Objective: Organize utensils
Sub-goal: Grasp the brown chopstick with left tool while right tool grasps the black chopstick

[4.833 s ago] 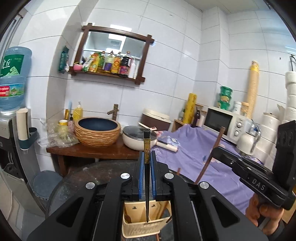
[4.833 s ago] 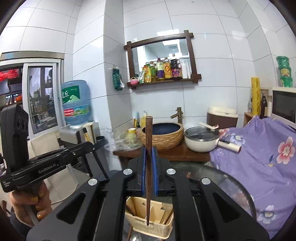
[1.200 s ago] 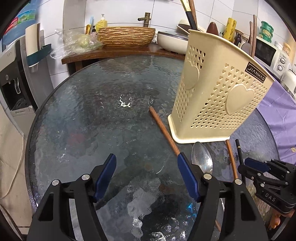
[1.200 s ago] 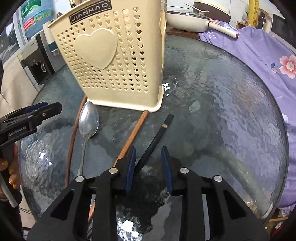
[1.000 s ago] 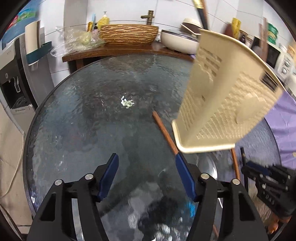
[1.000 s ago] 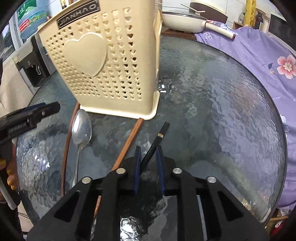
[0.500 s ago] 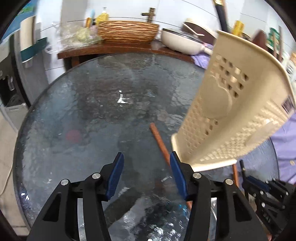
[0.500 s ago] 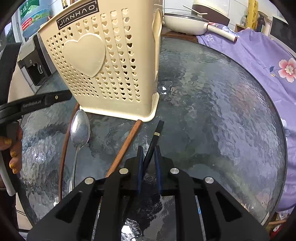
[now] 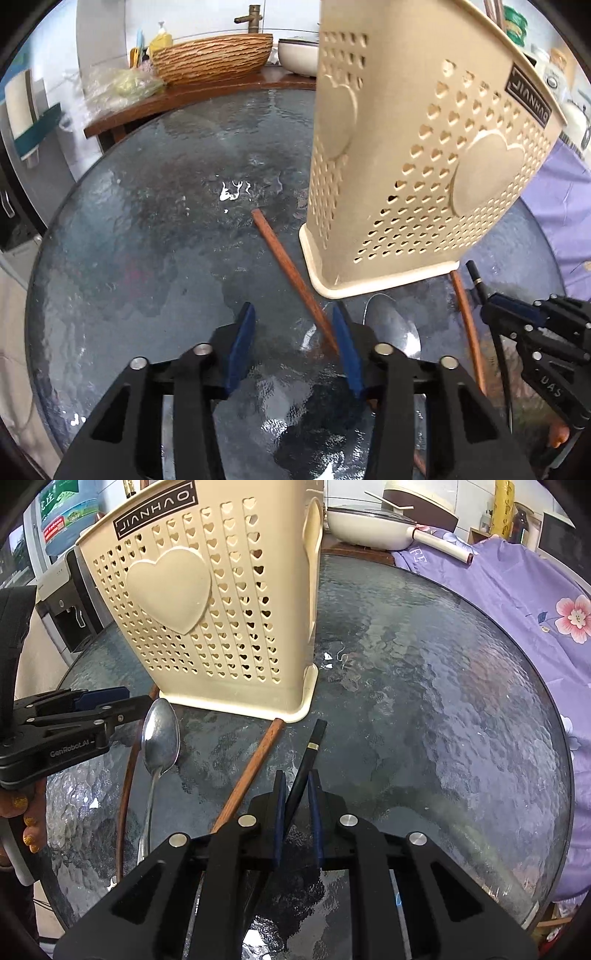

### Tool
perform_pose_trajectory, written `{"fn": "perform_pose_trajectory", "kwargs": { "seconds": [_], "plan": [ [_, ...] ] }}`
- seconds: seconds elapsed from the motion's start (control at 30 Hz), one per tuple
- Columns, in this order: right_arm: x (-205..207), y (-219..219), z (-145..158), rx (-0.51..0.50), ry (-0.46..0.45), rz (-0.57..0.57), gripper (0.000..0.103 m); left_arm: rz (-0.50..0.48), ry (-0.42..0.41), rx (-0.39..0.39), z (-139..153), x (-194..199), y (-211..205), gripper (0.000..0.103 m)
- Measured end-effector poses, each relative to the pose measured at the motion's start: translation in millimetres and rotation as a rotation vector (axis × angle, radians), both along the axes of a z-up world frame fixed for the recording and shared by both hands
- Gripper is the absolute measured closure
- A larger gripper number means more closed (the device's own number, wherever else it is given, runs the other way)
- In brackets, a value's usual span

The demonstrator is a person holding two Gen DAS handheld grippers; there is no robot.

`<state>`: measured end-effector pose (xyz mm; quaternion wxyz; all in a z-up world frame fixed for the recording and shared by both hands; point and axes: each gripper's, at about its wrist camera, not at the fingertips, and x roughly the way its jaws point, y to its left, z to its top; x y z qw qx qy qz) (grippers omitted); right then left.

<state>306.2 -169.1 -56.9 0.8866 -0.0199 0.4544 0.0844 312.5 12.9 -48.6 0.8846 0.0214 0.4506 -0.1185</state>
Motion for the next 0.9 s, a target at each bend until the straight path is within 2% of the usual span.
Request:
{"fn": "perform_pose_trajectory", "kwargs": {
  "seconds": [0.17,0.27,0.53,0.6,0.63,0.67,0.8,0.9],
  "plan": [
    [-2.3,0.9,-0.3,-0.003,0.001,0.007,0.09,-0.022,-0.002,0.026,1.6,-6.7,2.2,0.08],
    [-6.4,0.3,-0.4,-0.009,0.002,0.016,0.09,-0.035,-0.002,0.037,1.6,-17.3,6.4,0.085],
    [-17.8,0.9,-2.1,-0.024,0.013,0.028,0.09,-0.066,0.03,0.065,2.2,-30.9,19.3,0.085],
    [-17.7,1.6,-1.6,-0.026,0.018,0.025,0.09,-0.056,0.047,0.051,3.1,-27.7,22.2,0.077],
    [-16.9,1.1,-1.1,-0.02,0.02,0.022,0.09,-0.042,0.051,0.048,3.4,-24.9,24.3,0.063],
    [-15.4,0.4,-0.6,-0.014,0.023,0.018,0.09,-0.019,0.047,0.045,3.9,-22.1,27.1,0.056],
    [-8.5,-1.3,0.8,-0.011,0.029,0.005,0.09,0.039,0.028,0.035,4.4,-9.9,34.8,0.055],
    [-1.7,1.1,1.6,-0.028,0.031,0.002,0.09,0.085,0.018,0.066,2.1,4.6,36.8,0.055]
  ]
}}
